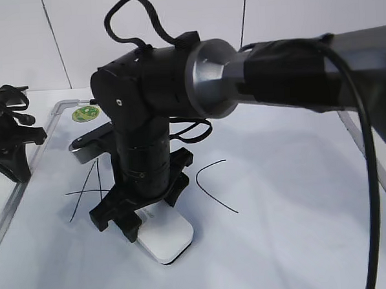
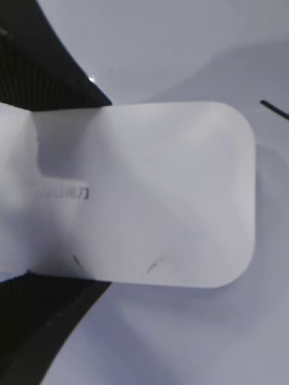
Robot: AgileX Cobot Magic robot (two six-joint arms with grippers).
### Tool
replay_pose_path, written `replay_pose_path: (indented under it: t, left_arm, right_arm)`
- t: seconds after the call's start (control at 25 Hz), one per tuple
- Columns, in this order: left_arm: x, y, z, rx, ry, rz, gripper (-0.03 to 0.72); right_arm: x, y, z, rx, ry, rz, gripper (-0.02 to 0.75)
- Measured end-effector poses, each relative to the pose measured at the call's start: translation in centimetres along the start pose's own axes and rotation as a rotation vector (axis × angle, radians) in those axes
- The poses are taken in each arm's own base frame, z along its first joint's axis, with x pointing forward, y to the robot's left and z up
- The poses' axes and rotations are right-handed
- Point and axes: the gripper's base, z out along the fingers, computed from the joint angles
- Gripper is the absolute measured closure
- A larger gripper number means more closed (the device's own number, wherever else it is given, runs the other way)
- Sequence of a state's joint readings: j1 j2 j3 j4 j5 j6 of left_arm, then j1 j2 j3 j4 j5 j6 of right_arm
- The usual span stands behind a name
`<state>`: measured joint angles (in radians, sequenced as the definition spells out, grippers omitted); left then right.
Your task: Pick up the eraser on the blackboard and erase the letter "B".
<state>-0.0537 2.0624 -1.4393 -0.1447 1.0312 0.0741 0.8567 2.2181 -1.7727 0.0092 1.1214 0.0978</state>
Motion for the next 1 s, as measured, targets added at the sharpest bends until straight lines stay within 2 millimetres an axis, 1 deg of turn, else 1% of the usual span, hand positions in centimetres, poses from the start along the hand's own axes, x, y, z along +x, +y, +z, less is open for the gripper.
replay_pose_path:
  t: [0.2,0.44,0.52,0.64,1.0]
  left_arm:
    - [0.0,0.0,0.0,0.000,0.000,0.000,0.672]
    - [0.0,0.0,0.0,0.000,0.000,0.000,0.672]
    - [0.0,0.0,0.0,0.000,0.000,0.000,0.672]
    - [0.0,0.0,0.0,0.000,-0.002,0.000,0.672]
    - [-0.1,0.0,0.0,-0.001,-0.007,0.000,0.672]
  right_arm:
    - [-0.2,-1.3,0.0,-0.042,0.001,0.061,0.178]
    - [-1.0,-4.5,0.2,-0.030,-0.073,0.138,0.178]
    - [-1.2,-5.2,0.1,-0.015,-0.100,0.147,0.178]
    - [-1.4,-5.7,0.1,-0.001,-0.124,0.152,0.178]
    - [-1.5,-5.8,0.1,0.004,-0.136,0.156,0.178]
